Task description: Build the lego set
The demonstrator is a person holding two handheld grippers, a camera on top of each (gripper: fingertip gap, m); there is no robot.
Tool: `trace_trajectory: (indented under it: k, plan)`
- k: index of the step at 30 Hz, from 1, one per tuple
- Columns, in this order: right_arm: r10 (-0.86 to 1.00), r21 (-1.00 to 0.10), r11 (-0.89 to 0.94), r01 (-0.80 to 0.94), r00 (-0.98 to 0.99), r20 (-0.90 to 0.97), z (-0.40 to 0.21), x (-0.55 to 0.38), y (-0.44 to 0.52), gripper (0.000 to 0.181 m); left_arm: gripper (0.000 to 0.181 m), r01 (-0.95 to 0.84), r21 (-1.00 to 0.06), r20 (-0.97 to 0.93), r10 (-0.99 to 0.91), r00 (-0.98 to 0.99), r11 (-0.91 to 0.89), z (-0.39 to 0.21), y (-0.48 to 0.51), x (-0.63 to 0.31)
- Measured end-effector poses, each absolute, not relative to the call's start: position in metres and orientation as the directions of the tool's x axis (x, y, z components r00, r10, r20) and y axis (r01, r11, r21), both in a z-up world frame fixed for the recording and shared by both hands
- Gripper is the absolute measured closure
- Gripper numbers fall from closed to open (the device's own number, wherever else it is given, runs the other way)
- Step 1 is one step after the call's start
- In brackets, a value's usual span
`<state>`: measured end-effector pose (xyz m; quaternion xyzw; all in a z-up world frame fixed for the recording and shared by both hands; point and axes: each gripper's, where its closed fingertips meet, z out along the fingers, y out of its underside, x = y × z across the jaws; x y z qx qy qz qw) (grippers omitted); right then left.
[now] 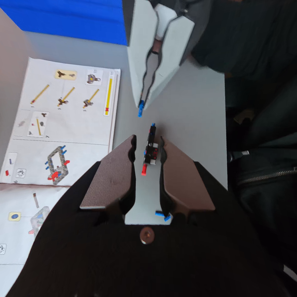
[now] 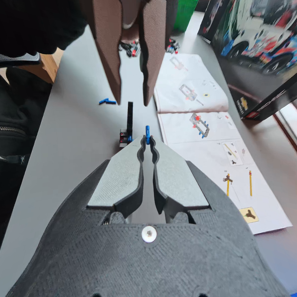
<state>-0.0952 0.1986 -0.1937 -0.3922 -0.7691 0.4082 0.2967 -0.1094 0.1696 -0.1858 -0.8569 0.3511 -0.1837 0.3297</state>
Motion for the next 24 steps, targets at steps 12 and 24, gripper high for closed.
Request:
trace_trajectory:
  k: [12,24]
  plan:
    - [0.847,-0.874,0.379,0.305,-0.495,0.194,-0.178,-0.093,0.192,0.180,0.178,-0.616,-0.729,-0.239,-0.733,0.637,-0.297,-0.181,0.196,-0.090]
    - [0.856,-0.954,0.223,0.202,-0.509,0.092,-0.158,-0.093,0.195,0.179,0.178,-0.612,-0.779,-0.381,-0.673,0.634,-0.136,-0.161,0.199,-0.088]
